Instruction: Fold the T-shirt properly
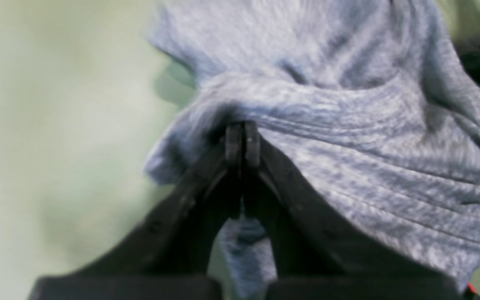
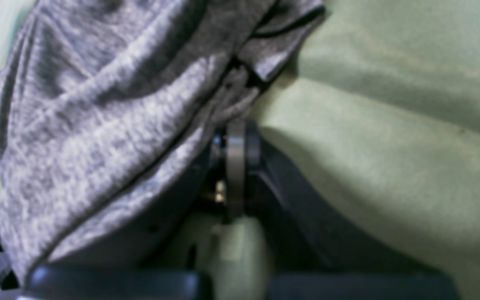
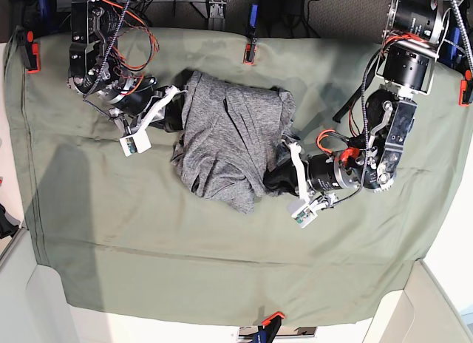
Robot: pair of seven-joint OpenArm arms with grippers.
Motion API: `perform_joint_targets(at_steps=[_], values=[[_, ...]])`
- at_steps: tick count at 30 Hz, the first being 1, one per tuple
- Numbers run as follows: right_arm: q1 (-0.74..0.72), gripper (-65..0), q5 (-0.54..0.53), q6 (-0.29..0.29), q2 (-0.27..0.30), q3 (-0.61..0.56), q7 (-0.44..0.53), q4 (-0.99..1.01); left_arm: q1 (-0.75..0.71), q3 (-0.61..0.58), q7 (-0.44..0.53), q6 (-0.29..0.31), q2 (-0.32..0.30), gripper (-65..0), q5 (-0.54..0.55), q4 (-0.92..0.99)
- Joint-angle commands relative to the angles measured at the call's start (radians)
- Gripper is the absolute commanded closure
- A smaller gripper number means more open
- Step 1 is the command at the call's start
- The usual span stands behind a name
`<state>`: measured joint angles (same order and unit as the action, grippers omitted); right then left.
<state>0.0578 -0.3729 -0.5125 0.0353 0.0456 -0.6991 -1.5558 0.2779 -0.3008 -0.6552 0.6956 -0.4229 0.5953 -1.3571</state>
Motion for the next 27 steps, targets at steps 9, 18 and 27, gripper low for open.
perform_joint_targets(at_steps=[9,18,27], values=[[-0.013,0.0,-0.014,-0.008,0.0,0.001,0.032,-0.017,0.069,0.006,-0.006,0.003,-0.055,0.0,0.046,-0.012],[-0.015,0.0,0.013,-0.008,0.0,0.051,0.043,-0.034,-0.015,0.023,-0.173,0.003,-0.221,0.0,0.357,-0.095],[0.084,0.0,-0.089,-0.016,0.07,0.224,-0.027,-0.201,-0.489,0.372,-0.187,0.003,-0.367,0.0,0.369,-0.432]])
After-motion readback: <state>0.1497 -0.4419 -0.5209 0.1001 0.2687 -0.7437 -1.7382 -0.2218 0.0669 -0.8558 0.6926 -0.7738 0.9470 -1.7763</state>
